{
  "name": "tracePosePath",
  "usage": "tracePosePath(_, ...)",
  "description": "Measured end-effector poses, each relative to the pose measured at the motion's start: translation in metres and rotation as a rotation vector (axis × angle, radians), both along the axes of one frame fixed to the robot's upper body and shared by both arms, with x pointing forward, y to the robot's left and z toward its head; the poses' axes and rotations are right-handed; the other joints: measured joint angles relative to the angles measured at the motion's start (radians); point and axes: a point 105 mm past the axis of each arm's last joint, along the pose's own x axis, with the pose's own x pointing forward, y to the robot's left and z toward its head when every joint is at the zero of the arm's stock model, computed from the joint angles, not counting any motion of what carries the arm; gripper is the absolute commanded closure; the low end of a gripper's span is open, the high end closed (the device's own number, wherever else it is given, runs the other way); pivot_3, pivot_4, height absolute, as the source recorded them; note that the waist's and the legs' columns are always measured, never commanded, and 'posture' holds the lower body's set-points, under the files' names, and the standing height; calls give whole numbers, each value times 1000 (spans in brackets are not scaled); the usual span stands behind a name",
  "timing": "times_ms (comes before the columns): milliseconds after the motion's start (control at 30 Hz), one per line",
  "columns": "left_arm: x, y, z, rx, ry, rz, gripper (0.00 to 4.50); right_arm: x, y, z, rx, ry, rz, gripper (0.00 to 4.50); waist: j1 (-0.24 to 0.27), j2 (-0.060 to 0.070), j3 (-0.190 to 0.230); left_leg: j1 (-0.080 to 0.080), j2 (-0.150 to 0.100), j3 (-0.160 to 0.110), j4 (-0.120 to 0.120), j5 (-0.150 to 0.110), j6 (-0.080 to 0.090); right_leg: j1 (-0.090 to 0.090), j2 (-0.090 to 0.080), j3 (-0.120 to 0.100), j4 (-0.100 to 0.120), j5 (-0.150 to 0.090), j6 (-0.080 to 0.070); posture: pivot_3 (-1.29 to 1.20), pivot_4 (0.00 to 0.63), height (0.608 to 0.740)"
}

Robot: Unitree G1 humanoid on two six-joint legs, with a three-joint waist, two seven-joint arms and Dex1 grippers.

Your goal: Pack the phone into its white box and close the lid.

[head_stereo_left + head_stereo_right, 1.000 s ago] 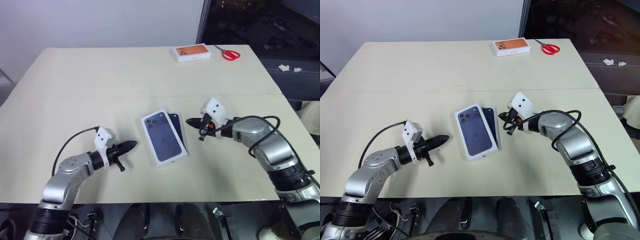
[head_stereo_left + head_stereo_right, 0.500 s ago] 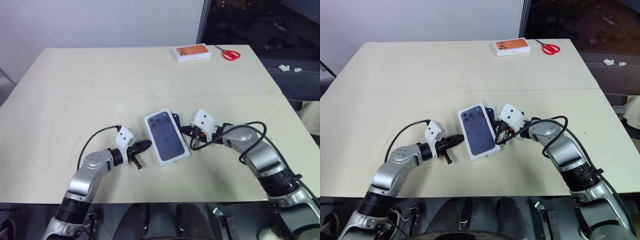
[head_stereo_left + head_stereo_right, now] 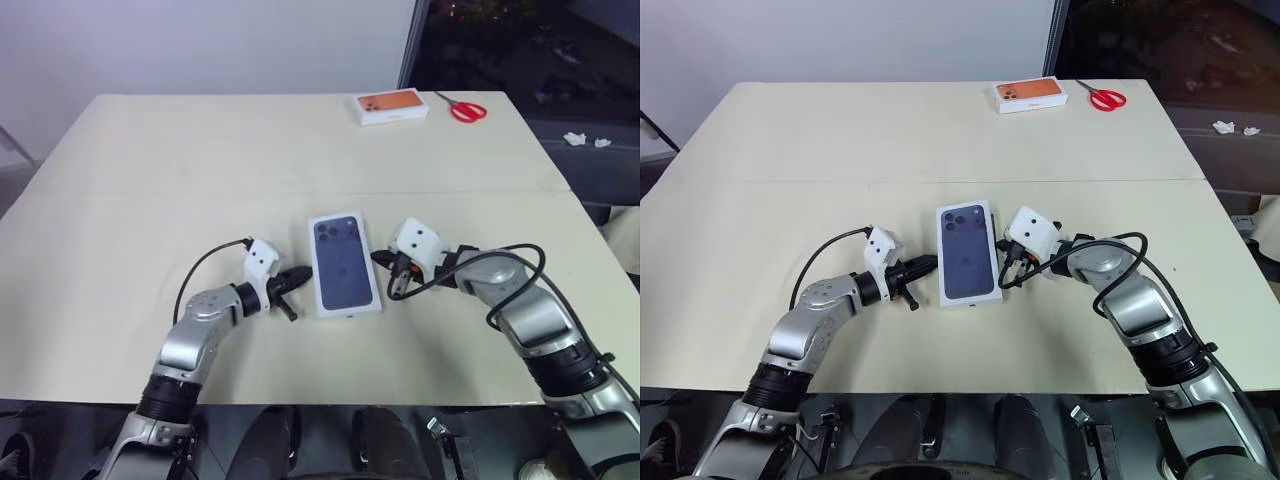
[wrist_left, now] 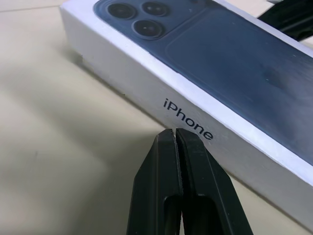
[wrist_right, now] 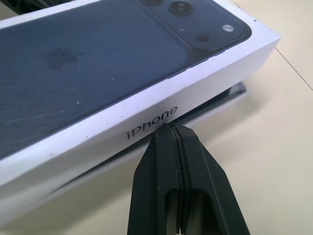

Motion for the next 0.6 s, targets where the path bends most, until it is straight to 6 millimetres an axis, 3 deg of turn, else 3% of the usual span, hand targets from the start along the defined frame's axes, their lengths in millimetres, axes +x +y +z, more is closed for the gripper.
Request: tracePosePath(600,0,-1,5,8,-23,-10,4371,1,-13,-16,-66,14,-20,4500,1,0,0,0,0,0,0,0,0,0,0,0,0,0,0,0,150,740)
